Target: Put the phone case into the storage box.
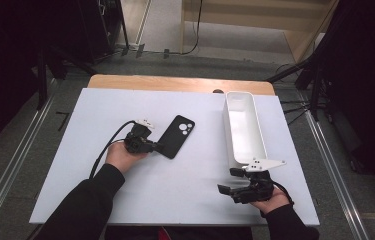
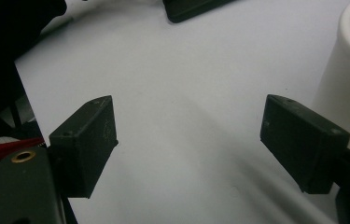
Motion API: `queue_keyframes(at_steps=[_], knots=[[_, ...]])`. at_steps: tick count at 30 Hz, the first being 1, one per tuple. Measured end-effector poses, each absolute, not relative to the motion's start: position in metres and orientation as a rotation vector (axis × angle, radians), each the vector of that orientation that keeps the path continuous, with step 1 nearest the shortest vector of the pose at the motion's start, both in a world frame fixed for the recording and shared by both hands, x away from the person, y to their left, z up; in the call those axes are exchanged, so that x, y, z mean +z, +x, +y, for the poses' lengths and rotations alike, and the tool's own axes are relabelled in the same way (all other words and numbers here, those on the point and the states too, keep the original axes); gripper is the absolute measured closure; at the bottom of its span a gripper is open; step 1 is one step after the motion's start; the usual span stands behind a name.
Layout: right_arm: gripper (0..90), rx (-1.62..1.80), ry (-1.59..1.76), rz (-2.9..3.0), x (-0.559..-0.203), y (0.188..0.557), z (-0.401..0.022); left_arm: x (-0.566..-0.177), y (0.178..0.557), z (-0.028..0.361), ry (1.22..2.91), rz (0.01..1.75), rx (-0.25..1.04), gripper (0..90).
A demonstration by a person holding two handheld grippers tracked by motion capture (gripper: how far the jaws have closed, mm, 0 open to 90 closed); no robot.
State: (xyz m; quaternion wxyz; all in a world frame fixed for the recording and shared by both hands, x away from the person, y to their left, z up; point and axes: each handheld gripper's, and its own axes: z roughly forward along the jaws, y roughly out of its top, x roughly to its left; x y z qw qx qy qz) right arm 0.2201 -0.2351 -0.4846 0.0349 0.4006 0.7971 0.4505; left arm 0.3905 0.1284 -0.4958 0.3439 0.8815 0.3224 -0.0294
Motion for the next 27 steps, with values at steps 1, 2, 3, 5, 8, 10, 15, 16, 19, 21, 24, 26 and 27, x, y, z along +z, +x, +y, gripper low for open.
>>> queue_keyframes(at_steps=[1, 2, 3, 5, 8, 10, 15, 16, 19, 21, 24, 26, 27], knots=[[16.9, 1.384, 1.230, 2.450, -0.485, 0.220, -0.235, -0.496, 0.389, 0.129, 2.286, 0.850, -0.077, 88.9], [16.9, 1.383, 1.231, 2.450, -0.485, 0.220, -0.235, -0.495, 0.388, 0.131, 2.293, 0.840, -0.080, 88.9], [16.9, 1.383, 1.231, 2.450, -0.485, 0.220, -0.235, -0.495, 0.387, 0.131, 2.290, 0.847, -0.085, 88.9], [16.9, 1.384, 1.228, 2.451, -0.485, 0.220, -0.235, -0.495, 0.385, 0.133, 2.294, 0.848, -0.086, 88.9], [16.9, 1.384, 1.230, 2.452, -0.485, 0.220, -0.235, -0.495, 0.381, 0.139, 2.290, 0.851, -0.094, 88.9], [16.9, 1.384, 1.230, 2.452, -0.485, 0.220, -0.235, -0.495, 0.380, 0.142, 2.295, 0.851, -0.100, 88.9], [16.9, 1.380, 1.232, 2.452, -0.485, 0.220, -0.235, -0.495, 0.373, 0.150, 2.290, 0.861, -0.105, 88.9], [16.8, 1.379, 1.232, 2.452, -0.485, 0.220, -0.235, -0.494, 0.372, 0.151, 2.287, 0.866, -0.107, 88.9], [16.8, 1.380, 1.230, 2.451, -0.485, 0.220, -0.235, -0.494, 0.368, 0.156, 2.296, 0.863, -0.107, 88.9], [16.9, 1.381, 1.233, 2.451, -0.484, 0.220, -0.235, -0.493, 0.365, 0.160, 2.300, 0.865, -0.109, 88.9], [16.9, 1.384, 1.230, 2.450, -0.484, 0.220, -0.235, -0.493, 0.360, 0.165, 2.301, 0.866, -0.107, 88.8], [16.9, 1.384, 1.230, 2.450, -0.484, 0.220, -0.235, -0.493, 0.357, 0.169, 2.304, 0.867, -0.110, 88.9], [16.9, 1.384, 1.229, 2.450, -0.484, 0.220, -0.235, -0.493, 0.356, 0.170, 2.303, 0.870, -0.111, 88.8]])
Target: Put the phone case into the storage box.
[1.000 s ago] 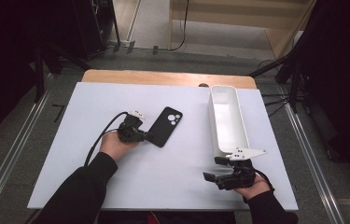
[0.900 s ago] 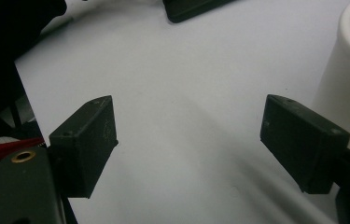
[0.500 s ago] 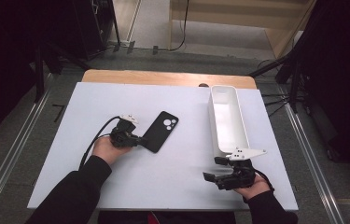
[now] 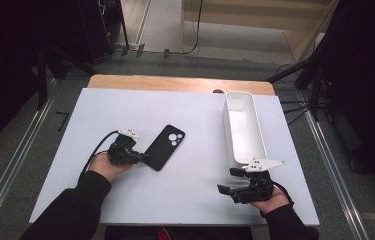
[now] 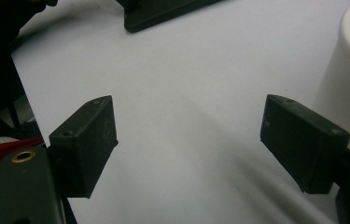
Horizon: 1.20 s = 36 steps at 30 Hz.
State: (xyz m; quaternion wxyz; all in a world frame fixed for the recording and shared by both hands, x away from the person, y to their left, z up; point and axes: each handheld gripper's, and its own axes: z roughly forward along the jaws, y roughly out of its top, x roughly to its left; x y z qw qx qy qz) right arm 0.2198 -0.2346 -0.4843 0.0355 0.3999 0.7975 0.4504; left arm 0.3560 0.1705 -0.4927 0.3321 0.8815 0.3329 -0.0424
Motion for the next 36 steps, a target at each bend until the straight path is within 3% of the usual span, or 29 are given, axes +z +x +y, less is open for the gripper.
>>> queue_keyframes(at_steps=[14, 17, 25, 31, 36], knots=[[16.9, 1.370, 1.227, 2.458, -0.485, 0.220, -0.233, -0.492, 0.343, 0.190, 2.285, 0.907, -0.153, 87.5], [16.8, 1.372, 1.229, 2.460, -0.485, 0.220, -0.232, -0.489, 0.343, 0.190, 2.275, 0.910, -0.151, 72.7], [16.9, 1.370, 1.228, 2.459, -0.485, 0.221, -0.233, -0.477, 0.339, 0.196, 2.182, 0.871, -0.174, 54.4], [16.9, 1.365, 1.249, 2.453, -0.485, 0.220, -0.235, -0.470, 0.327, 0.197, 2.132, 0.853, -0.192, 42.7], [16.9, 1.360, 1.251, 2.447, -0.485, 0.221, -0.236, -0.469, 0.318, 0.199, 2.107, 0.866, -0.211, 38.8]])
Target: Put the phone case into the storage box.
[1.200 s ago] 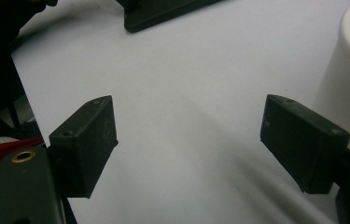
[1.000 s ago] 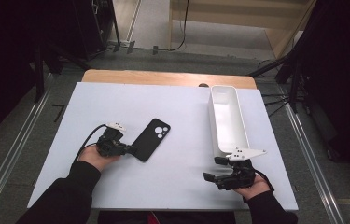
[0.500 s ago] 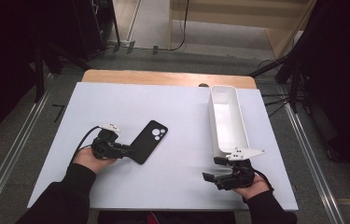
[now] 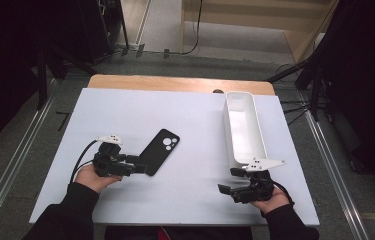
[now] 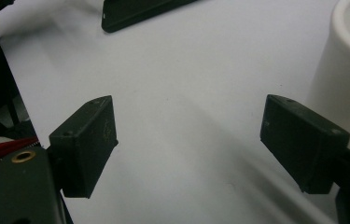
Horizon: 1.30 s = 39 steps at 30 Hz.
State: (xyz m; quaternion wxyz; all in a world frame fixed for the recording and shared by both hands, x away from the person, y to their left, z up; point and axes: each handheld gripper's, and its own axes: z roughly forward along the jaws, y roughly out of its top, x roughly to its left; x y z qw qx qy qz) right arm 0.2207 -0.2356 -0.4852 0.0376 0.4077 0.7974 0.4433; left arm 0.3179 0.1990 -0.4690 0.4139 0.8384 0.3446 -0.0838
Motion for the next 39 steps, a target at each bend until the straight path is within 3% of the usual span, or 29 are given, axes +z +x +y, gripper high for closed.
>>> queue_keyframes(at_steps=[19, 39], knots=[[16.9, 1.352, 1.251, 2.448, -0.485, 0.221, -0.232, -0.465, 0.293, 0.203, 2.073, 0.805, -0.168, 29.4], [16.9, 1.352, 1.250, 2.449, -0.485, 0.221, -0.233, -0.463, 0.278, 0.214, 2.090, 0.826, -0.127, 29.4]])
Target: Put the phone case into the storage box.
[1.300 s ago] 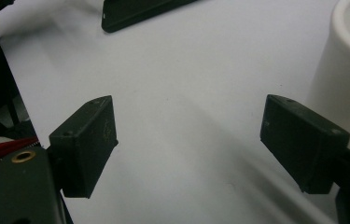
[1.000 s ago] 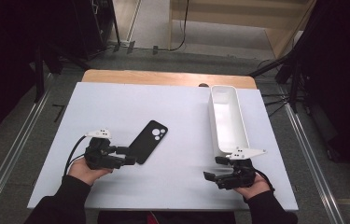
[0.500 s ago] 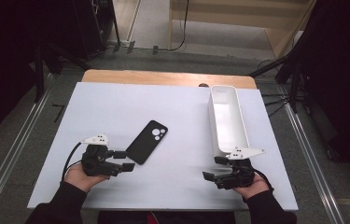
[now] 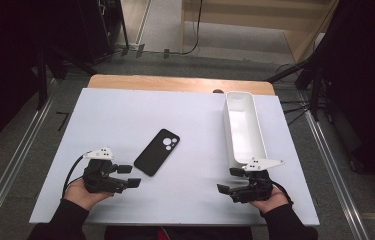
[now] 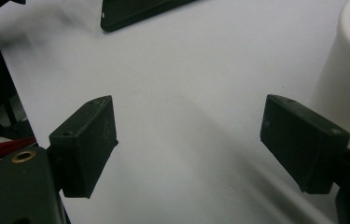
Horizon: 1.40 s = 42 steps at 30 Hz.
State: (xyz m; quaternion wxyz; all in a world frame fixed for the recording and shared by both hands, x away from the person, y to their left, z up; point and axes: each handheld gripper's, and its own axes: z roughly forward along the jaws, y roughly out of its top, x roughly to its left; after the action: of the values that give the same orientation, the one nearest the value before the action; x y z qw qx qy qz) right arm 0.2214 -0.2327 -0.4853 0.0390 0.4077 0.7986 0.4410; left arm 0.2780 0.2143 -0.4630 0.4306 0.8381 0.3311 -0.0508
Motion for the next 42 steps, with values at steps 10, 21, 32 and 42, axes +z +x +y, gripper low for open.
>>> queue_keyframes(at_steps=[10, 21, 32, 42], knots=[[16.9, 1.348, 1.252, 2.454, -0.485, 0.222, -0.233, -0.458, 0.287, 0.218, 2.037, 0.907, -0.055, 26.1], [16.9, 1.347, 1.246, 2.455, -0.486, 0.222, -0.233, -0.460, 0.300, 0.207, 2.051, 0.924, -0.041, 22.6], [16.9, 1.341, 1.247, 2.458, -0.486, 0.222, -0.232, -0.459, 0.311, 0.197, 2.064, 0.962, -0.009, 0.0], [16.9, 1.338, 1.249, 2.459, -0.486, 0.222, -0.232, -0.456, 0.321, 0.182, 2.097, 0.922, 0.054, 0.0]])
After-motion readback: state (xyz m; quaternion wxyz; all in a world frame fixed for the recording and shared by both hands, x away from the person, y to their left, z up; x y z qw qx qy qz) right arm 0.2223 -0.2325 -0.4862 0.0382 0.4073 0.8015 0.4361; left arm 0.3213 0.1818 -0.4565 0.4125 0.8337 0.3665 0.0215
